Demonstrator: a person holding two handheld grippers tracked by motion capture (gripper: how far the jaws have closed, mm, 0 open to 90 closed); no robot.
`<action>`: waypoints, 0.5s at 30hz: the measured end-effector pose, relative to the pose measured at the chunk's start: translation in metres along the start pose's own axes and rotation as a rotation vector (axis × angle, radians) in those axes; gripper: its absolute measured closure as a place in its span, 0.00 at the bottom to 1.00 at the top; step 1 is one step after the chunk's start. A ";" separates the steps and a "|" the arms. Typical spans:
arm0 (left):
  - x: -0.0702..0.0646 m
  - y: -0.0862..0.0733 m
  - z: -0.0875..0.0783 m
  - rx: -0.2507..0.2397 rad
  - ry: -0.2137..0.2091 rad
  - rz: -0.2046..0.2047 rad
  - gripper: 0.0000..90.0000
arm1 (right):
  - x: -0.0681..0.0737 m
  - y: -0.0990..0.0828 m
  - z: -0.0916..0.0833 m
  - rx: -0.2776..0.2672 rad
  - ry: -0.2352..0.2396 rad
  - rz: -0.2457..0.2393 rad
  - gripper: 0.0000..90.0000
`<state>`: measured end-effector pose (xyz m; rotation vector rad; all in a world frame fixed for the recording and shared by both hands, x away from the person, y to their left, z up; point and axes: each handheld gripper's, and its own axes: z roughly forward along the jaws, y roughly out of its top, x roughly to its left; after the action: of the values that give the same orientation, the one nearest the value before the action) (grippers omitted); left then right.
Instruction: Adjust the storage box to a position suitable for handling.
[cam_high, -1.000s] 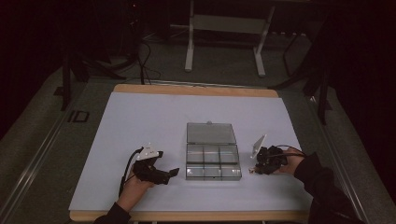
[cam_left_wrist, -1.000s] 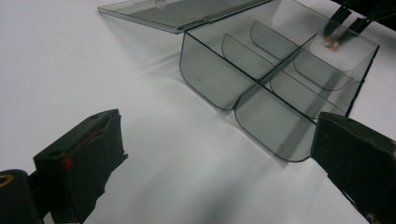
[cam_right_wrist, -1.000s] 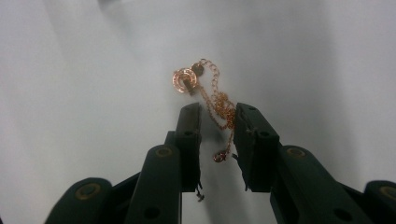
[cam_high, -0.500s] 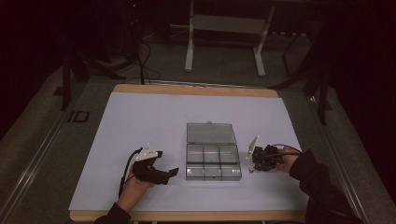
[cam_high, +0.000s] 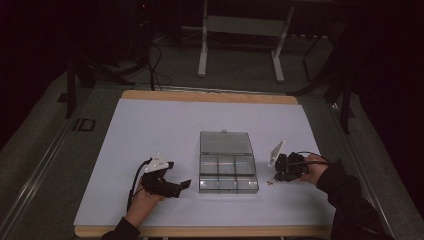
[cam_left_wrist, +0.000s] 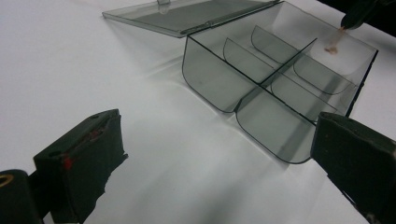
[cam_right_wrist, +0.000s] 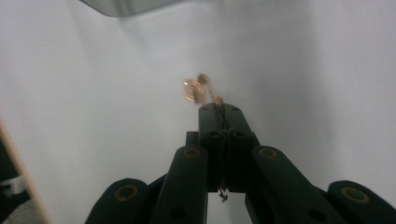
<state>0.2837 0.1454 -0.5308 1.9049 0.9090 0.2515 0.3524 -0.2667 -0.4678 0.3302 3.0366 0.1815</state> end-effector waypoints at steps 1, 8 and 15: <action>0.000 0.000 0.000 -0.002 -0.001 0.000 0.04 | 0.001 0.000 -0.003 -0.007 -0.006 0.004 0.98; 0.000 -0.001 0.001 0.004 -0.002 -0.003 0.04 | 0.001 -0.001 -0.026 -0.060 -0.022 0.007 0.98; 0.002 -0.001 -0.001 -0.008 -0.003 -0.007 0.04 | -0.002 0.000 -0.042 -0.065 -0.040 -0.002 0.98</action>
<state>0.2836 0.1476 -0.5314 1.8943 0.9113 0.2475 0.3501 -0.2712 -0.4259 0.3221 2.9840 0.2691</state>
